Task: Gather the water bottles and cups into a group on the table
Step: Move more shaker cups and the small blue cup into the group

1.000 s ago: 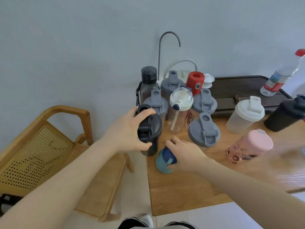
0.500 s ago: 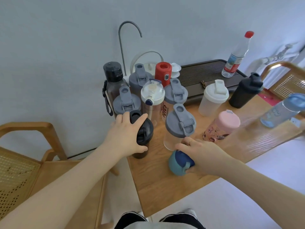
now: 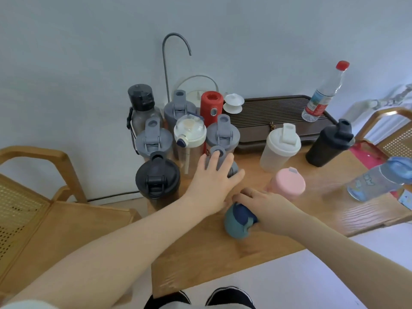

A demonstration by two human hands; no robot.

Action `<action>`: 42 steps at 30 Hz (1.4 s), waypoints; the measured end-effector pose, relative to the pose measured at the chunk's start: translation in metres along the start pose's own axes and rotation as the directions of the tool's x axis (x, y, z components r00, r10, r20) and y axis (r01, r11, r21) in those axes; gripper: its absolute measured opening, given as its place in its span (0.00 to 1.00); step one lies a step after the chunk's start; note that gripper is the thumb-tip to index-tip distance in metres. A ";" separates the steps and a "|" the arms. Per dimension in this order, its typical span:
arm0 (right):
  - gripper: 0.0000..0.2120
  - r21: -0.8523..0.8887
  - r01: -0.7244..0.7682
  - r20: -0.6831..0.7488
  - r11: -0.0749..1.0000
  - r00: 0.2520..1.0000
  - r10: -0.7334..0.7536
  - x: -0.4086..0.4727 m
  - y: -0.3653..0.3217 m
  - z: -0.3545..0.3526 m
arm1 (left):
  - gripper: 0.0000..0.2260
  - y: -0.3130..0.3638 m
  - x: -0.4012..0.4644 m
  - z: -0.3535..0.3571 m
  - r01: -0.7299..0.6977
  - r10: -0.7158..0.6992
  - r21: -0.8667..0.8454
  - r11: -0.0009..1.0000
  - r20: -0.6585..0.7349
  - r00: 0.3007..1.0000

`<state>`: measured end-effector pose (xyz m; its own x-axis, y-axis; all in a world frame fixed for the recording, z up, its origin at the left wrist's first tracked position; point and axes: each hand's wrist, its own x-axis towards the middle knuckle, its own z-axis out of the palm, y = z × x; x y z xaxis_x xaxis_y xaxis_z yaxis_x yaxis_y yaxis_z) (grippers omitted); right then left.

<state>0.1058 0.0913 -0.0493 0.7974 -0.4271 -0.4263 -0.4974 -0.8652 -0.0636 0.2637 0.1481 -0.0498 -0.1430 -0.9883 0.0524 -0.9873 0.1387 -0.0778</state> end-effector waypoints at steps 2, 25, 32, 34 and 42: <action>0.32 -0.012 0.020 -0.013 1.000 1.000 -0.021 0.004 0.008 -0.002 | 0.28 -0.004 0.002 0.001 0.088 -0.089 0.037 0.995 0.003 0.996; 0.31 0.264 -0.186 -0.494 0.946 0.817 0.298 0.044 0.141 -0.054 | 0.33 0.014 0.006 -0.002 0.291 -0.281 0.082 0.953 -0.115 0.953; 0.42 0.456 -0.332 -0.161 0.825 0.882 0.444 0.068 0.186 -0.040 | 0.36 0.064 0.026 0.018 0.281 -0.230 -0.151 0.948 0.286 0.930; 0.38 0.389 -0.301 -0.184 0.871 0.901 0.393 0.067 0.181 -0.040 | 0.39 0.070 0.034 0.024 0.390 -0.316 -0.152 0.908 0.361 0.877; 0.38 0.384 -0.077 -0.095 0.920 0.988 0.122 0.072 0.129 -0.046 | 0.32 0.068 0.029 0.026 0.470 -0.374 -0.252 0.846 0.347 0.860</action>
<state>0.1145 -0.0634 -0.0469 0.7596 -0.5526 -0.3430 -0.6501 -0.6625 -0.3723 0.1944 0.1267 -0.0796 0.2705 -0.9237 -0.2714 -0.9201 -0.3310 0.2096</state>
